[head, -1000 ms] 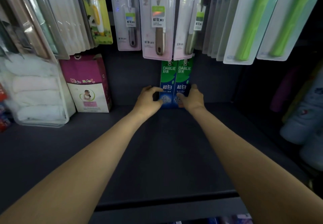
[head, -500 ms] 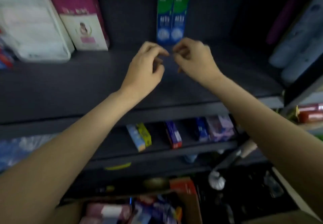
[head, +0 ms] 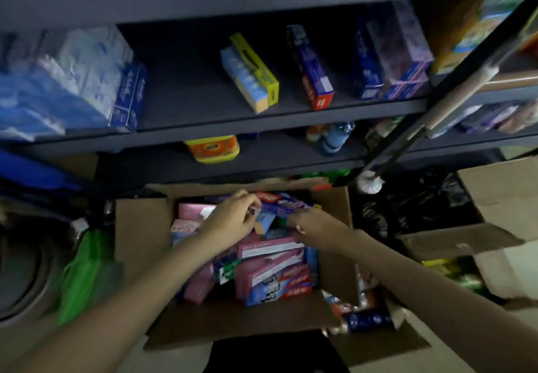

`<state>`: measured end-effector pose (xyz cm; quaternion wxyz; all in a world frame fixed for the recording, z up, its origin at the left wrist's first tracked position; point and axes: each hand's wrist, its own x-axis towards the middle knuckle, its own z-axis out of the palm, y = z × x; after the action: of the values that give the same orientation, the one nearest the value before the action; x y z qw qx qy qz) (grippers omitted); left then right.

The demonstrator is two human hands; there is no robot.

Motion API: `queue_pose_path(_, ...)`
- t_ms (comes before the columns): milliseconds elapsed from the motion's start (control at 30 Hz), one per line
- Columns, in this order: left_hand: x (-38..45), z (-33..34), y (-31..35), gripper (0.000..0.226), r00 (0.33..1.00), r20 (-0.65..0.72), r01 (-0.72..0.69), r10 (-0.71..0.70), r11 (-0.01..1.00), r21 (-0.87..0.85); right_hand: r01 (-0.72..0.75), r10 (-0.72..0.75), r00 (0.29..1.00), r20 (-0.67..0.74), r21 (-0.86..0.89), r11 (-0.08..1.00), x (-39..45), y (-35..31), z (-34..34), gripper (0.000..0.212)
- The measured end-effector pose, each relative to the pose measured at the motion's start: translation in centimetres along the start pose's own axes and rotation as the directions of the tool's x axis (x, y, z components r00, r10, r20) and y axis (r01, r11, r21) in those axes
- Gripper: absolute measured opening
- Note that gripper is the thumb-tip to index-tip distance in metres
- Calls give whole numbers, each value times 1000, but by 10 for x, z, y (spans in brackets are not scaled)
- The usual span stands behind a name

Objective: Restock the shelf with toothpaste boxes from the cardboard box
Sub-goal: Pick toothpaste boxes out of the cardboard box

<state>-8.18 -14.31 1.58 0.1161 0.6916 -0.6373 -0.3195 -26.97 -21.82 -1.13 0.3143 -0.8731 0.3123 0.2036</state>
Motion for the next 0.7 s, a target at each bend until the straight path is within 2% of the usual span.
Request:
queue_pose_path(67,-11,18,-22,24,987,113,114,-117,993,37,-30,39,983,178,-56,998,14,-1,35,38)
queue_pose_path(133,-20,31,-41,26,957,161,239,-243,970,39,-20,46,970,237,-112,994,25,-6,61,53)
queue_pose_path(233,-33,47,-62,27,931,170,328,-323,945,-3,37,-11,985,171,-147,989,43,-23,85,70)
queue_pose_path(300,-44,56,-69,27,925,183,342,-334,940,-14,103,-85,990,116,-169,980,59,-34,96,74)
queue_pose_path(400,-59,66,-82,27,926,180,340,-332,940,-15,149,-108,984,145,-313,938,91,-49,108,73)
queue_pose_path(467,-64,64,-91,24,929,158,341,-334,940,-21,138,-73,982,175,-398,907,113,-56,116,62)
queue_pose_path(500,-65,61,-95,23,930,154,343,-334,939,-32,102,-48,988,146,-388,916,118,-61,119,54)
queue_pose_path(567,-66,53,-99,22,921,141,376,-362,922,-89,124,-31,974,224,-415,901,116,-77,113,45)
queue_pose_path(633,-65,45,-98,23,879,165,474,-447,854,-216,60,8,976,217,-303,951,107,-92,108,40)
queue_pose_path(700,-64,35,-91,16,808,261,589,-528,721,-365,60,-30,987,159,-186,981,94,-104,92,43)
